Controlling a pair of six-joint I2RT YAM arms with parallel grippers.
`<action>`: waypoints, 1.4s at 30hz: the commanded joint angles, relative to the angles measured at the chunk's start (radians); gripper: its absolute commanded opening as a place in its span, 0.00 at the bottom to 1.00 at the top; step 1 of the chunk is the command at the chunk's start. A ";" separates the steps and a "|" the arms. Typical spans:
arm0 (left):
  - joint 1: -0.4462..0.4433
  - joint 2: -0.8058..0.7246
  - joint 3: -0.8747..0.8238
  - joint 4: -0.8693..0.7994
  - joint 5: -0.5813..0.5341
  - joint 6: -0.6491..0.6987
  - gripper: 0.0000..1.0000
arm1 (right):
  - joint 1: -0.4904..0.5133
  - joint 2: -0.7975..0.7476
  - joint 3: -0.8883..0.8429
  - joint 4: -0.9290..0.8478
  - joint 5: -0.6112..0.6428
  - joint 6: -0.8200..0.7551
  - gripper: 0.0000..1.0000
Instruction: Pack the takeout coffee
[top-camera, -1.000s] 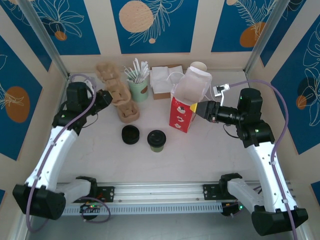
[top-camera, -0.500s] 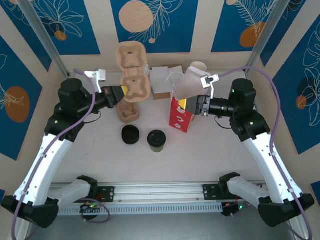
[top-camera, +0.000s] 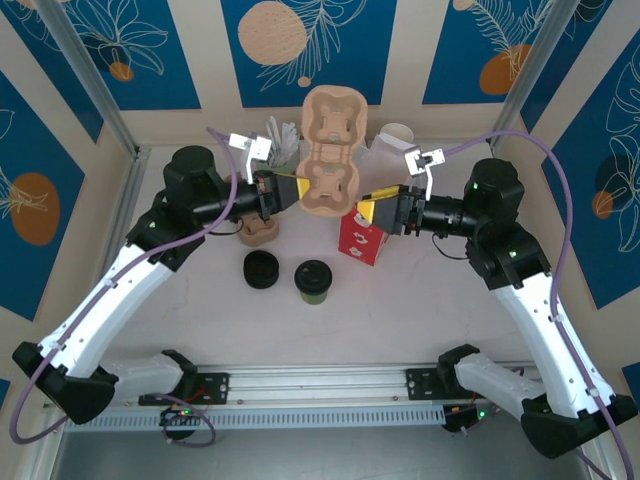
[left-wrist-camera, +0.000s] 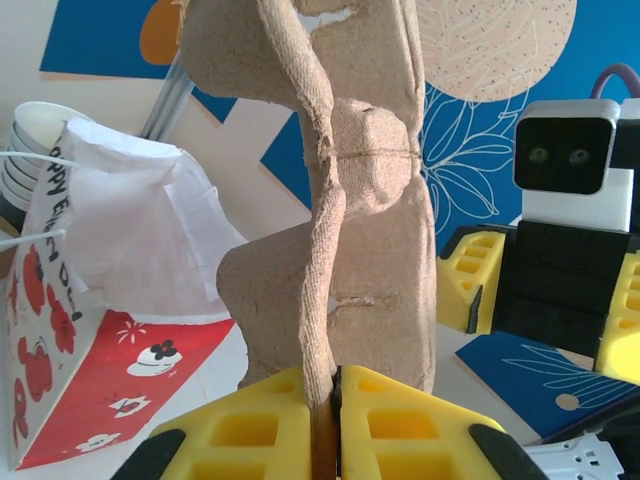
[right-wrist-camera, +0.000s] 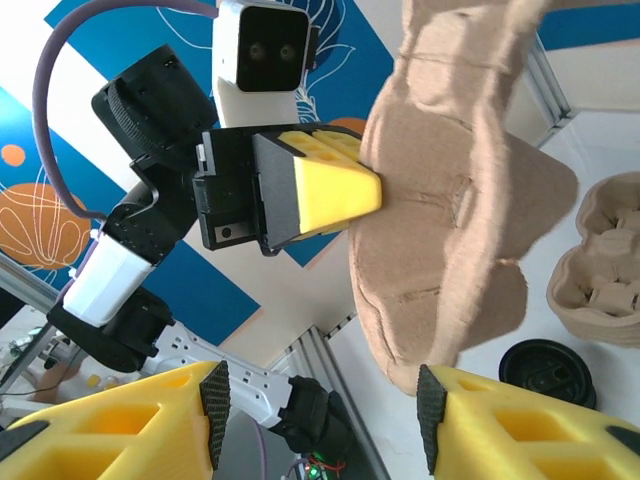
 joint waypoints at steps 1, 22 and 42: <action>-0.028 0.013 0.058 0.045 0.019 0.024 0.11 | 0.001 -0.015 -0.006 -0.029 0.034 -0.035 0.54; -0.059 0.049 0.079 0.045 0.008 0.043 0.10 | 0.008 -0.029 -0.017 -0.027 0.205 -0.066 0.50; -0.064 0.060 0.085 0.043 0.024 0.055 0.19 | 0.002 -0.002 -0.042 0.049 0.170 -0.046 0.03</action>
